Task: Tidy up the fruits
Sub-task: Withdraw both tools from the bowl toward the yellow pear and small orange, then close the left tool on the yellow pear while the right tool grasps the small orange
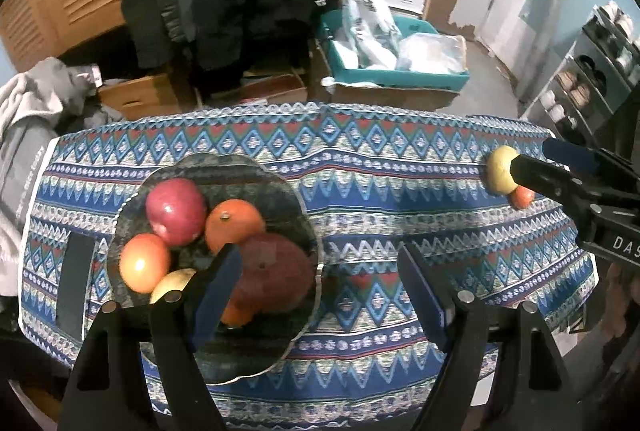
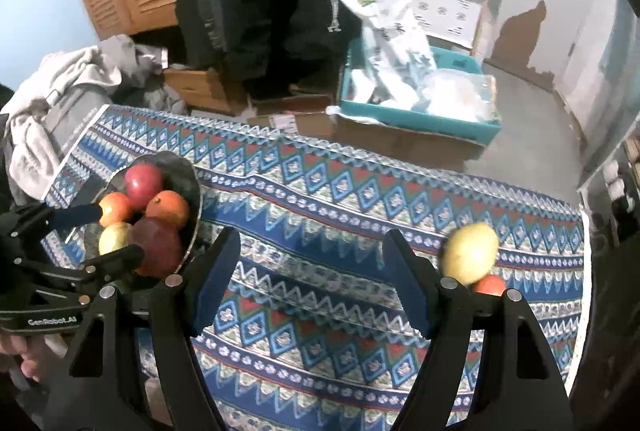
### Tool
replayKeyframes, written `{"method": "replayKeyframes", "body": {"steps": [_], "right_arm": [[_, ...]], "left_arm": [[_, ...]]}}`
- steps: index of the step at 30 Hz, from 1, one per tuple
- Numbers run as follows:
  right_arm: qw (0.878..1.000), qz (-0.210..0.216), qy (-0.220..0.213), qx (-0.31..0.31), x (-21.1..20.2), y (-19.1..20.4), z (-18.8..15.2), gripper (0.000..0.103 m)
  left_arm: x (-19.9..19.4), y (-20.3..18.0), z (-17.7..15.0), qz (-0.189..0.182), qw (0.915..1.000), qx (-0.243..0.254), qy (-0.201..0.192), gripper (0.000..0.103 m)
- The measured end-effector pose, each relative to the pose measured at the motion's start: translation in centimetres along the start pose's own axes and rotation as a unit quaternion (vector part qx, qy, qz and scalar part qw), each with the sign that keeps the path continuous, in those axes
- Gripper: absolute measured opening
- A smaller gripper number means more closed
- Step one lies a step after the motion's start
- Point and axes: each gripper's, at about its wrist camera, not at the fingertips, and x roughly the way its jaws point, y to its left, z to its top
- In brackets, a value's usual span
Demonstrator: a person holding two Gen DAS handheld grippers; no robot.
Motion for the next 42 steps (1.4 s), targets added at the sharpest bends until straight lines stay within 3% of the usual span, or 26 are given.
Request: {"method": "replayKeyframes", "body": {"steps": [15, 30, 42], "right_arm": [[0.998, -0.038, -0.002, 0.049, -1.8, -6.5, -3.0, 0.075], [0.99, -0.073, 0.011, 0.123, -2.0, -14.8, -5.9, 0.075], [0.983, -0.095, 0.062, 0.144, 2.0, -20.5, -7.4, 0.075]], "left_arm": [[0.5, -7.2, 0.8, -0.013, 0.9975, 0.07, -0.006, 0.081], [3.7, -12.8, 2.3, -0.025, 0.9932, 0.113, 0.011, 0.081], [7.7, -15.8, 5.1, -0.053, 0.9907, 0.122, 0.027, 0.081]]}}
